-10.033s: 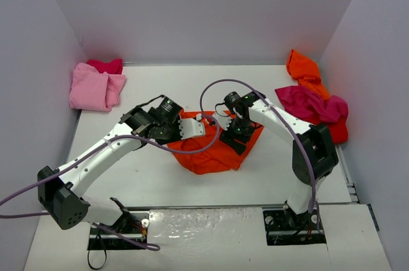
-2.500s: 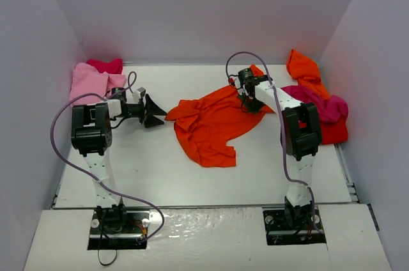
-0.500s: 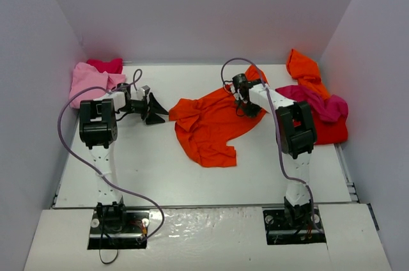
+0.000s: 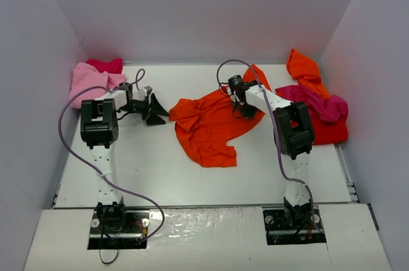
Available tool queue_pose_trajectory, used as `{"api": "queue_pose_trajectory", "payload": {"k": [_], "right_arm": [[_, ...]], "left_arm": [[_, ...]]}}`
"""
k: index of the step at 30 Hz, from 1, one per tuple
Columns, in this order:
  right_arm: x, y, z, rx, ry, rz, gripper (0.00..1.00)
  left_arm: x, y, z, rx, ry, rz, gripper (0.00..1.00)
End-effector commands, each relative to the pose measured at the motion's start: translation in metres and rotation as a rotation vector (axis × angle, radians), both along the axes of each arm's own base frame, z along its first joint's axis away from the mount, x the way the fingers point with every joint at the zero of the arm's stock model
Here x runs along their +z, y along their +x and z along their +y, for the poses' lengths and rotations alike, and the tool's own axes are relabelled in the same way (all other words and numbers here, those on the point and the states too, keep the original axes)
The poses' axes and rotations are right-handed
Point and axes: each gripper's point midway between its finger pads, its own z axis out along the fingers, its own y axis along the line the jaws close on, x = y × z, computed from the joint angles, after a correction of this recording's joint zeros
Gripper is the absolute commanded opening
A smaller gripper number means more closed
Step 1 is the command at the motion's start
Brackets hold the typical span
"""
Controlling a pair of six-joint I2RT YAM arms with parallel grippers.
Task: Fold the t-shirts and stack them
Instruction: Flatten out the tshirt
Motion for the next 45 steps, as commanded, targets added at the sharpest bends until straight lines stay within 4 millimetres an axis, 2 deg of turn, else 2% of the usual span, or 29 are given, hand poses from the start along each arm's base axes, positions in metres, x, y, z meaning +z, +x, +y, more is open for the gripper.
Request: {"api": "queue_pose_trajectory", "payload": {"k": [1,3,7,17,20,24,26,30,32,34,38,42,45], "right_arm": [[0.011,0.003,-0.001,0.007,-0.026,-0.028,0.04],[0.011,0.003,-0.001,0.009,-0.026,-0.027,0.04],[0.009,0.002,0.0,0.013,-0.032,-0.024,0.04],[0.005,0.001,0.001,0.02,-0.052,-0.017,0.04],[0.005,0.0,0.001,0.023,-0.055,-0.015,0.04],[0.003,-0.001,0.0,0.025,-0.06,-0.01,0.04],[0.002,-0.001,-0.001,0.026,-0.062,-0.008,0.04],[0.002,-0.002,-0.001,0.029,-0.062,-0.006,0.04],[0.003,-0.002,0.0,0.029,-0.059,-0.01,0.04],[0.003,-0.002,0.0,0.031,-0.06,-0.009,0.04],[0.004,-0.002,0.001,0.033,-0.065,-0.015,0.04],[0.007,-0.001,0.001,0.033,-0.065,-0.021,0.04],[0.006,-0.002,0.001,0.033,-0.068,-0.019,0.04]], "left_arm": [[0.004,0.002,-0.013,-0.069,0.079,-0.059,0.47],[0.001,0.0,-0.025,-0.109,0.099,-0.065,0.47],[-0.004,0.0,-0.035,-0.144,0.118,-0.065,0.47],[-0.012,-0.002,-0.04,-0.172,0.158,-0.061,0.4],[-0.013,-0.002,-0.04,-0.173,0.161,-0.066,0.35],[-0.016,0.004,-0.033,-0.176,0.204,-0.077,0.23],[-0.013,0.005,-0.028,-0.184,0.218,-0.091,0.21],[-0.003,0.02,-0.002,-0.134,0.268,-0.132,0.12],[0.002,0.026,0.007,-0.123,0.295,-0.158,0.11],[0.008,0.036,0.026,-0.085,0.305,-0.169,0.1],[0.027,0.051,0.042,-0.07,0.348,-0.237,0.09],[0.053,0.065,0.046,-0.046,0.357,-0.315,0.09],[0.057,0.065,0.045,-0.052,0.351,-0.322,0.09]]}}
